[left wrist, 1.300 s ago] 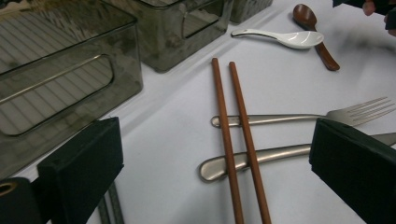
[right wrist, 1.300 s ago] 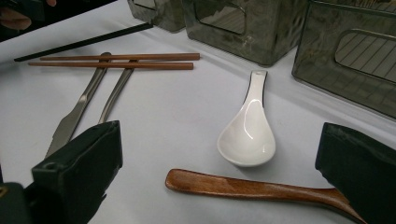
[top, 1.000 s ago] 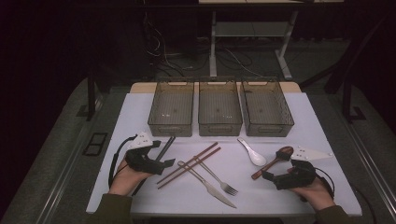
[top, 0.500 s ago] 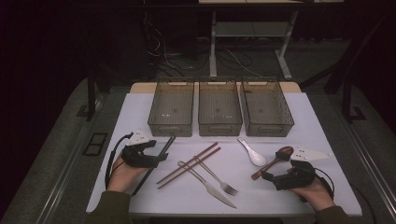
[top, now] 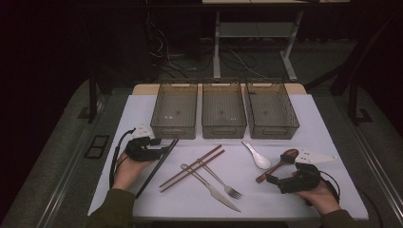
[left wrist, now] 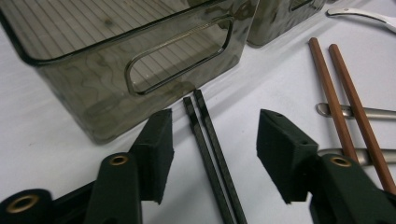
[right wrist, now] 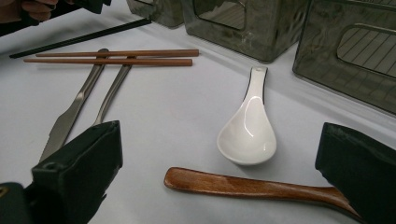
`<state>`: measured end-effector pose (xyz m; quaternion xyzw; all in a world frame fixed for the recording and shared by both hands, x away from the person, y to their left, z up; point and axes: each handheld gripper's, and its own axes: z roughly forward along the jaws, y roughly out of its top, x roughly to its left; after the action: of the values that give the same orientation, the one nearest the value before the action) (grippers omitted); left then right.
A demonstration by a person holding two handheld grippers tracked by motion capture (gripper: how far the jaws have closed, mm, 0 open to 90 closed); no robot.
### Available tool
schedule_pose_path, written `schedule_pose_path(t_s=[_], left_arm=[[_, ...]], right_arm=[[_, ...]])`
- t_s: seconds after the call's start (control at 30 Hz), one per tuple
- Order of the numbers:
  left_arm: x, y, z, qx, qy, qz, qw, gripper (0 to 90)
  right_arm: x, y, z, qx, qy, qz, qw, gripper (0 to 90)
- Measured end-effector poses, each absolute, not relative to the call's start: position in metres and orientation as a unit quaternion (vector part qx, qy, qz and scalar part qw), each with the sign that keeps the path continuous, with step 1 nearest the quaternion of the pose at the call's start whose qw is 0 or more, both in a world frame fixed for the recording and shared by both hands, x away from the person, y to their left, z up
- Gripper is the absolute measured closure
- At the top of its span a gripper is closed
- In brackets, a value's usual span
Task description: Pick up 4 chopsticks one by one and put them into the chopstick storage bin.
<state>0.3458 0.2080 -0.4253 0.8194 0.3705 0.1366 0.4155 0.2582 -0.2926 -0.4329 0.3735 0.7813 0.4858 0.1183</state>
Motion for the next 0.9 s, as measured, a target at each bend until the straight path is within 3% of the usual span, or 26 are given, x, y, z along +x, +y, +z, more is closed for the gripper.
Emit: schedule_pose_path(t_s=[0.9], left_arm=[[0.379,0.176,-0.44,0.842,0.389,0.13,0.351,64.2]], right_arm=[[0.259,-0.292,-0.434,0.378,0.782,0.482,0.118,0.5]])
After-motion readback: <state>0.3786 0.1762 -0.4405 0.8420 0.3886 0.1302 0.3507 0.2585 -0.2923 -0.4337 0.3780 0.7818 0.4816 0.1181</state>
